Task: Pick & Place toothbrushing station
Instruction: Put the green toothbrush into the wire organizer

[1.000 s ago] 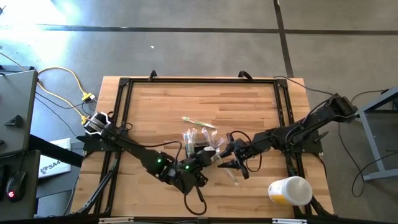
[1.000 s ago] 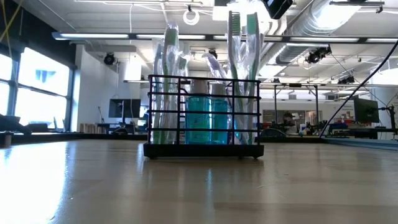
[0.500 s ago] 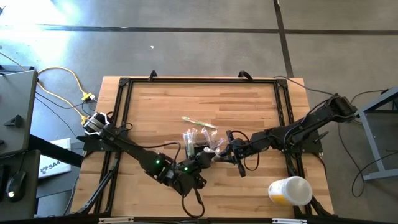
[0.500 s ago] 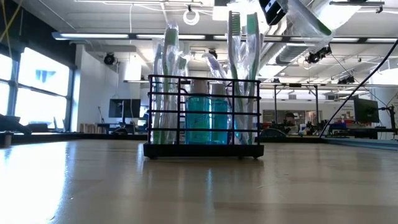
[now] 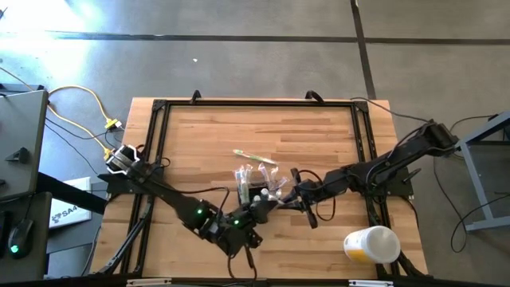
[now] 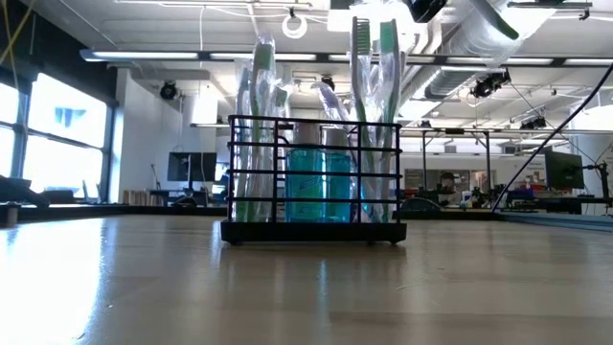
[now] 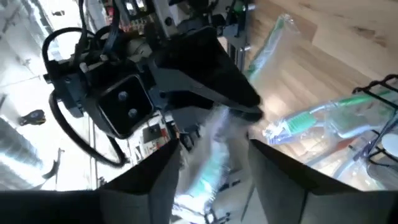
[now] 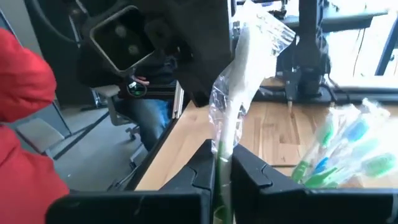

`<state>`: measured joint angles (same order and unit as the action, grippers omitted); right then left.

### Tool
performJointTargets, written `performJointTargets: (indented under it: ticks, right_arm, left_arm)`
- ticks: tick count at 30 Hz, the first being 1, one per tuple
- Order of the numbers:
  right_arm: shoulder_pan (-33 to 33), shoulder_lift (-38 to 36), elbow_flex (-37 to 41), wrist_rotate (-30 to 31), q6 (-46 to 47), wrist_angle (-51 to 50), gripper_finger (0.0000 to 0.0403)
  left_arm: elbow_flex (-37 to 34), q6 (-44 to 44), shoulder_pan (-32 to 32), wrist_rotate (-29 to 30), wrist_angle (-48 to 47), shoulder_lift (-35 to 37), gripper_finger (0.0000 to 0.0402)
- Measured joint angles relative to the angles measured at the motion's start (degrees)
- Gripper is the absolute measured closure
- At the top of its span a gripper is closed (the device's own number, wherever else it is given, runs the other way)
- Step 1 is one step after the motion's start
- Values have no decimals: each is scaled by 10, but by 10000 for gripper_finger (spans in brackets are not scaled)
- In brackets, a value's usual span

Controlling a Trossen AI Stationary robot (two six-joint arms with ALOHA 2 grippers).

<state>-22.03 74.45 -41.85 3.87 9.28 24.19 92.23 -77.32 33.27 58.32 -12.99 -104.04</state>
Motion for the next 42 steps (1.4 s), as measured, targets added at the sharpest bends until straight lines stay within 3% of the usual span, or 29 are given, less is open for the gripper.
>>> performJointTargets:
  ticks: [3,7,14,20,26,35,42]
  right_arm:
    - [-14,-14,0,7,-31,-2,388]
    - [-60,-48,0,43,-109,-13,386]
    - [-169,-94,0,273,-287,-29,385]
    - [-206,-157,0,419,-344,-90,384]
    - [-206,-240,16,423,-342,-139,388]
    - [-177,-401,103,418,-312,-172,388]
    - [-120,-430,186,276,-303,-40,388]
  left_arm:
    - [-1,13,14,26,-2,8,199]
    - [-1,103,20,12,-13,41,191]
    - [0,311,-1,-131,-100,119,190]
    - [0,491,-48,-157,-230,164,190]
    - [0,538,-71,-270,-261,180,190]
    - [0,585,-70,-274,-282,194,190]
    - [0,615,-70,-273,-290,194,190]
